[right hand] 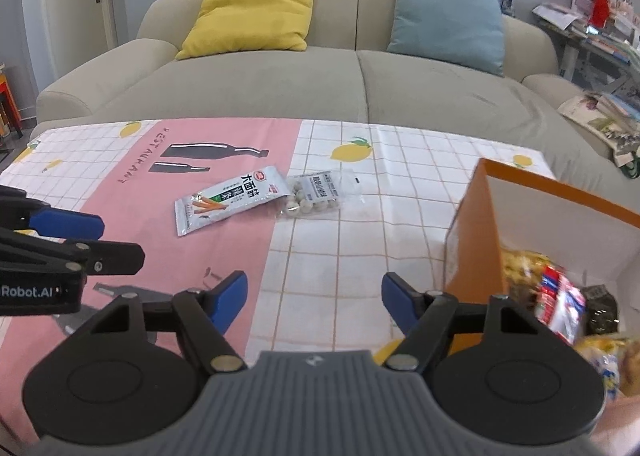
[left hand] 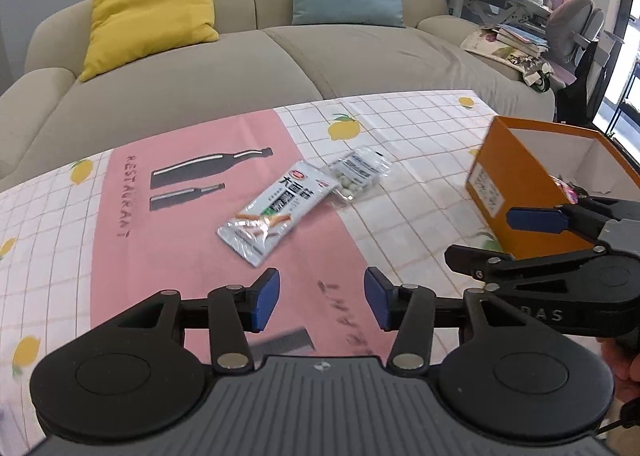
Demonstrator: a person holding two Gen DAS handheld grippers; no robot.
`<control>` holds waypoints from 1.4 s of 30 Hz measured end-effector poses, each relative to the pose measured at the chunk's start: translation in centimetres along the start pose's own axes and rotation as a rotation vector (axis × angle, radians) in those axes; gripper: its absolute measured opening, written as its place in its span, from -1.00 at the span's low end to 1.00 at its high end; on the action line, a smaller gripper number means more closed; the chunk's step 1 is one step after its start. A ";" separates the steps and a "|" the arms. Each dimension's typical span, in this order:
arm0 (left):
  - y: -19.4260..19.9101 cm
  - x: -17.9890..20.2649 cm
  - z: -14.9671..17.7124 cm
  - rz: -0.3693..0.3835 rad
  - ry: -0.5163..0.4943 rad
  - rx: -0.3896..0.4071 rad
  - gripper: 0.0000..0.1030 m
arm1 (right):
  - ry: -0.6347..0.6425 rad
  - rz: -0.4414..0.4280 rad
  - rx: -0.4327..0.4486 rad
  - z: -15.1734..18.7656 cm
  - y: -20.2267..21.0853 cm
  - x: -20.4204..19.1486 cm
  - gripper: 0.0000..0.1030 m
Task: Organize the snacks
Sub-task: 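Grasp white spicy-strip pack with left tool while right tool approaches yogurt-ball pouch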
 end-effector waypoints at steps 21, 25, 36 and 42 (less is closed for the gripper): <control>-12.0 -5.0 -2.6 0.101 -0.293 -0.133 0.57 | -0.131 -0.038 -0.117 -2.2 -12.3 -1.5 0.15; -13.2 -4.7 -2.9 0.132 -0.368 -0.153 0.60 | -0.100 -0.057 -0.111 -2.7 -13.4 -2.4 0.00; -15.0 -5.3 -2.7 0.176 -0.253 -0.179 0.36 | -0.074 -0.085 -0.084 -3.8 -15.1 -2.9 -0.37; -13.8 -5.0 -1.8 0.058 -0.127 -0.226 0.25 | -0.097 -0.075 -0.079 -3.5 -15.6 -3.2 -0.89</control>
Point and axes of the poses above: each gripper's, at about its wrist camera, not at the fingertips, and y roughly against the way its jaws point, x to its right, z to its underside, the point moved 10 cm from there along -y, roughly the way its jaws point, and after that the axes turned 1 degree about -y, right-handed, at the moved point
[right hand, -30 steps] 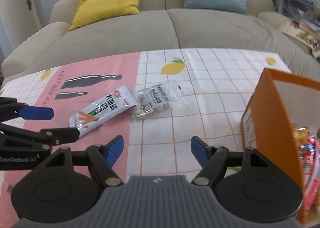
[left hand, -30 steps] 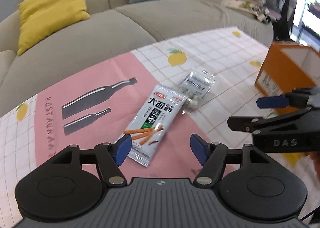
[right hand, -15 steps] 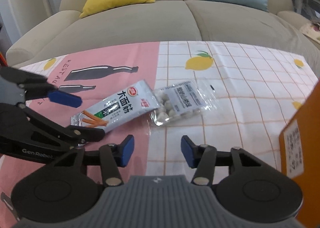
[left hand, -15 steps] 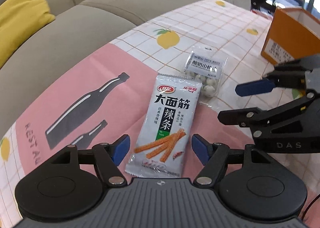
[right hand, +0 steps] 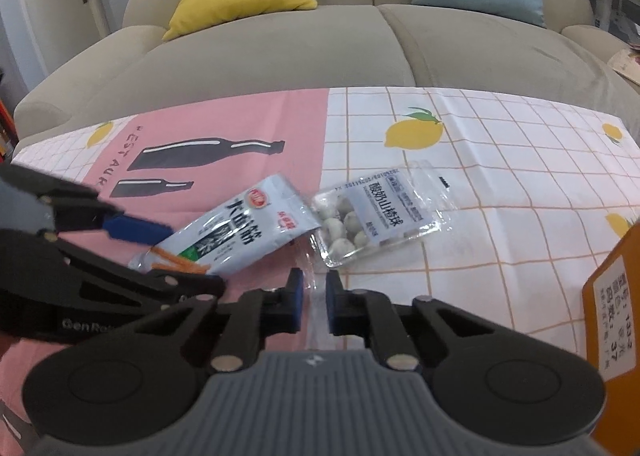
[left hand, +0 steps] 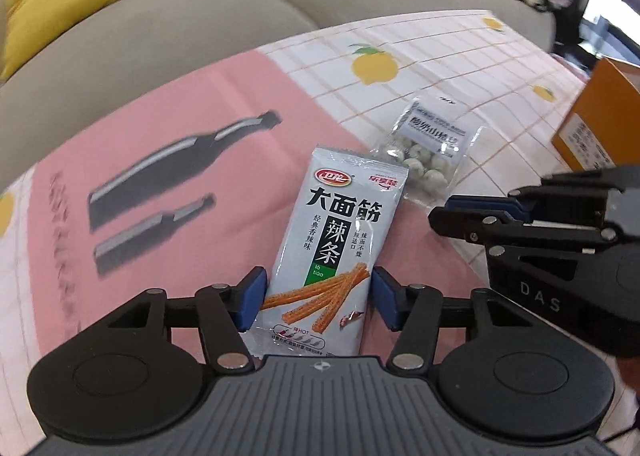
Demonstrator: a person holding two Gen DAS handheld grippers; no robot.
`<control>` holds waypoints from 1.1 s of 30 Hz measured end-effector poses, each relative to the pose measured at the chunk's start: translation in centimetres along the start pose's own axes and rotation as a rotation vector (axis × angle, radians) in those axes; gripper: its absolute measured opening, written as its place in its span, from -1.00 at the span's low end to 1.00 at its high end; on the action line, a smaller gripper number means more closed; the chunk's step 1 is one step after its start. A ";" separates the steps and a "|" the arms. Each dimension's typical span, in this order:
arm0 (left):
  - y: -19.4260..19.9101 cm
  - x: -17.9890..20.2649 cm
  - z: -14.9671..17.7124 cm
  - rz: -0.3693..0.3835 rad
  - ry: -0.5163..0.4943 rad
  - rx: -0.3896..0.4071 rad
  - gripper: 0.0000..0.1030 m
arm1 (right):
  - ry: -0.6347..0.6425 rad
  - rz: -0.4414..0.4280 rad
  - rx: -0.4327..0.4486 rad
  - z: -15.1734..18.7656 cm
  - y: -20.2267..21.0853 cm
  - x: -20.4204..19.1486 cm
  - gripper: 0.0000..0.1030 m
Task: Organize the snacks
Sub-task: 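Grasp white spicy-strip pack with left tool while right tool approaches yogurt-ball pouch, then lift spicy-strip pack with left tool while right tool grasps clear yogurt-ball pouch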
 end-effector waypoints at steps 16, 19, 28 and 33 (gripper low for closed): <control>5.0 5.4 9.5 -0.161 0.356 -0.093 0.19 | 0.146 -0.188 -0.094 8.0 9.0 -0.7 -1.00; 6.0 6.4 11.2 -0.186 0.356 -0.108 0.19 | 0.205 -0.223 -0.136 10.5 11.3 -1.0 -1.00; 8.6 8.5 14.8 -0.179 0.402 -0.155 0.18 | 0.273 -0.210 -0.275 15.9 15.7 0.0 -1.00; 8.9 9.8 15.8 -0.147 0.417 -0.177 0.18 | 0.202 -0.155 -0.375 17.3 16.3 1.9 -0.99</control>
Point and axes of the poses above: each gripper's, at about its wrist camera, not at the fingertips, and y roughly against the way its jaws point, x to its right, z to its underside, the point moved 10 cm from there along -y, roughly the way its jaws point, and after that the axes turned 1 degree about -y, right-handed, at the moved point
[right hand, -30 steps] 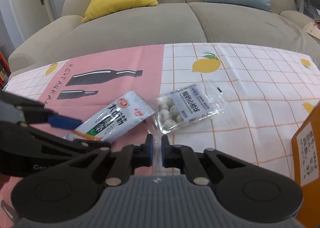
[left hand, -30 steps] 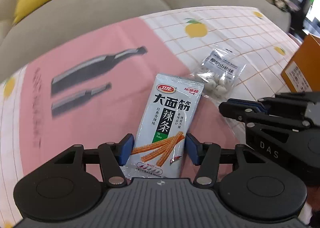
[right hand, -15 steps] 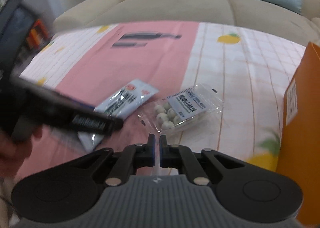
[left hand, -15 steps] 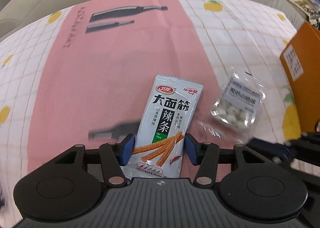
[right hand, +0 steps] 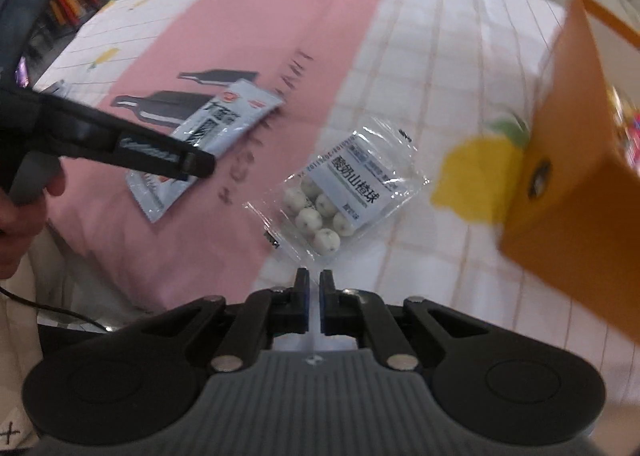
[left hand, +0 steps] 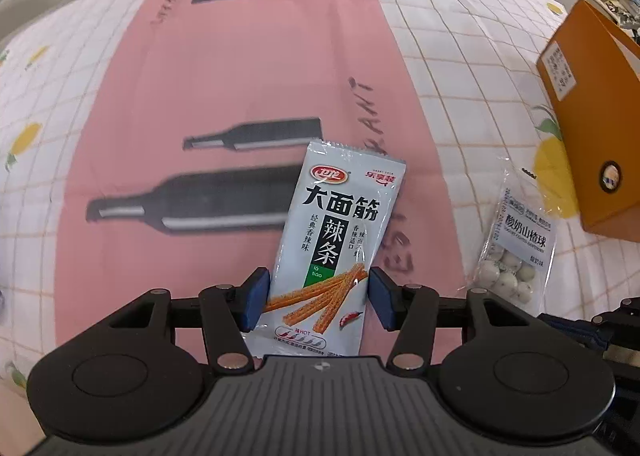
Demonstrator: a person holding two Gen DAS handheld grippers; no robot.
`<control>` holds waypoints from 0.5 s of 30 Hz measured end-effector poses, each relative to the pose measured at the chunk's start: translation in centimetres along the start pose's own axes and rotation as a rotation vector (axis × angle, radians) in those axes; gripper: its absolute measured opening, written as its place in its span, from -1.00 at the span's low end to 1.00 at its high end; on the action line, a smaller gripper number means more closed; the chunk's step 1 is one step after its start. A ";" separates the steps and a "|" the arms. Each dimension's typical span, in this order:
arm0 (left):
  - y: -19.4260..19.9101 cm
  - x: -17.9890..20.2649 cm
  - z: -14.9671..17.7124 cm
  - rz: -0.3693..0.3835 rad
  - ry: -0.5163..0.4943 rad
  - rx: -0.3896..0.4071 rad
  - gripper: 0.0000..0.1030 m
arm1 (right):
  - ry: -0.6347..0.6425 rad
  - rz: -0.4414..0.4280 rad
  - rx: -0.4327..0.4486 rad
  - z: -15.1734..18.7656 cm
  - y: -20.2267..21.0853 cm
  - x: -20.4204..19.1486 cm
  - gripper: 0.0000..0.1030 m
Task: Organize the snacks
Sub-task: 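Lift spicy-strip pack with left tool while right tool grasps clear yogurt-ball pouch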
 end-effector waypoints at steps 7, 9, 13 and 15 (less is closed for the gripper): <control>0.3 0.7 0.6 -0.008 -0.031 0.006 0.21 | -0.089 0.079 -0.019 1.3 1.0 2.1 -0.93; 0.4 0.8 0.5 0.001 -0.032 0.014 0.21 | -0.100 0.097 -0.017 1.4 1.2 2.5 -0.86; 0.8 0.8 0.2 0.028 -0.045 0.045 0.38 | -0.096 0.142 0.043 1.0 2.7 2.6 -0.31; 1.0 0.8 0.0 0.056 -0.045 0.064 0.42 | -0.125 0.139 0.110 0.3 3.6 2.6 -0.21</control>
Point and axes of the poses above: each gripper's, at about its wrist camera, not at the fingertips, and y roughly against the way its jaws point, x to its right, z to its underside, the point moved 10 cm from there along -y, roughly the way its jaws point, and after that the axes turned 1 degree about -y, right-handed, at the moved point
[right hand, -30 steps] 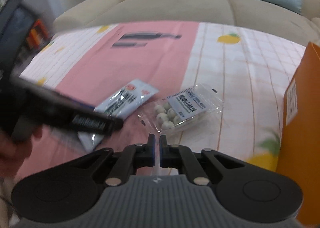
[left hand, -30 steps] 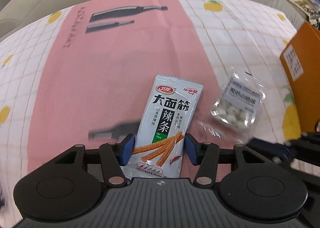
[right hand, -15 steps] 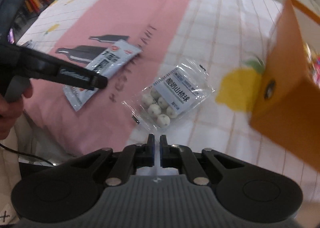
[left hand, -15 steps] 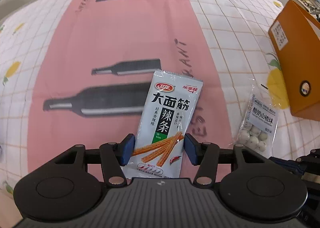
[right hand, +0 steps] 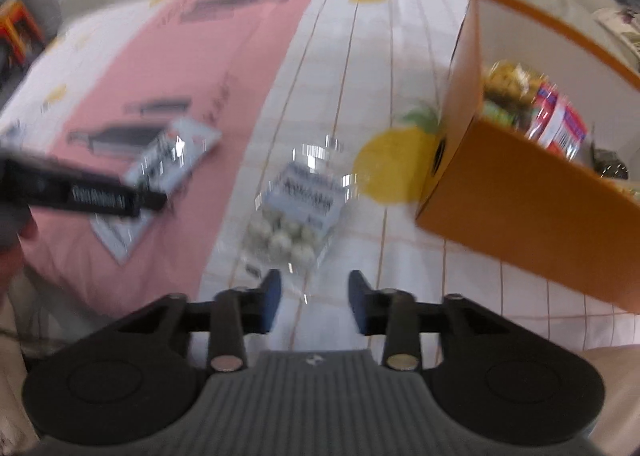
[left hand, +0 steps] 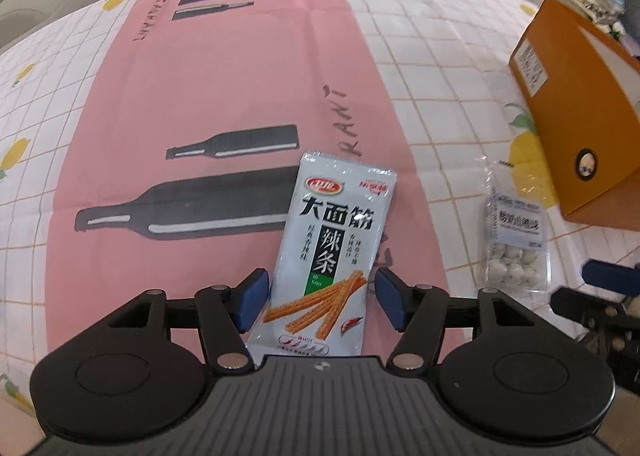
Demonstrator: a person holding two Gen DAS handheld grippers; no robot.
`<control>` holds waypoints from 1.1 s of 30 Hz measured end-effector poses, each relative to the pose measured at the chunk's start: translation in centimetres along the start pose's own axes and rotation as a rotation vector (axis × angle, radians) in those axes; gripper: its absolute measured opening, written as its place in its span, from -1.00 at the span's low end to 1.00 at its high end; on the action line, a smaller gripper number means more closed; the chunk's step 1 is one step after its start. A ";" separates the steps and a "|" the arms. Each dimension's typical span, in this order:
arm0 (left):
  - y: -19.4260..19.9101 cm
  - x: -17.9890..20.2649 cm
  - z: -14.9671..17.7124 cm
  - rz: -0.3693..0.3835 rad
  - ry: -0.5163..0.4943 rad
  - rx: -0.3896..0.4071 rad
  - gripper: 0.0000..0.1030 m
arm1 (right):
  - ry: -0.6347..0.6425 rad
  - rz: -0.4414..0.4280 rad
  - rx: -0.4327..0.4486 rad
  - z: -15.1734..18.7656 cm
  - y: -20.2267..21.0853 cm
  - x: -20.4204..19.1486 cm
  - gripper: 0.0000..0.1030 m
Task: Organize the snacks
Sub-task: 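Lift spicy-strip pack with left tool while right tool grasps clear yogurt-ball pouch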
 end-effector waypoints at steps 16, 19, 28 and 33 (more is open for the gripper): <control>-1.1 0.3 0.2 0.003 -0.116 0.072 0.63 | -0.266 -0.003 0.028 -2.5 -4.0 0.1 0.43; -1.3 0.1 0.1 -0.020 -0.126 0.084 0.70 | -0.229 0.012 0.035 -2.8 -4.5 -0.4 0.43; -1.7 0.7 -0.4 -0.016 -0.144 0.128 0.65 | -0.160 0.061 0.052 -2.3 -5.3 -0.3 0.45; -1.4 0.8 -0.5 -0.015 -0.141 0.140 0.32 | -0.120 0.066 0.065 -2.3 -5.4 -0.7 0.33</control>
Point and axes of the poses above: each gripper's, at about its wrist camera, not at the fingertips, and y roughly against the way its jaws point, x to its right, z to its underside, the point moved 10 cm from there along -y, roughly the way its jaws point, and after that the axes turned 1 degree about -y, right-handed, at the moved point
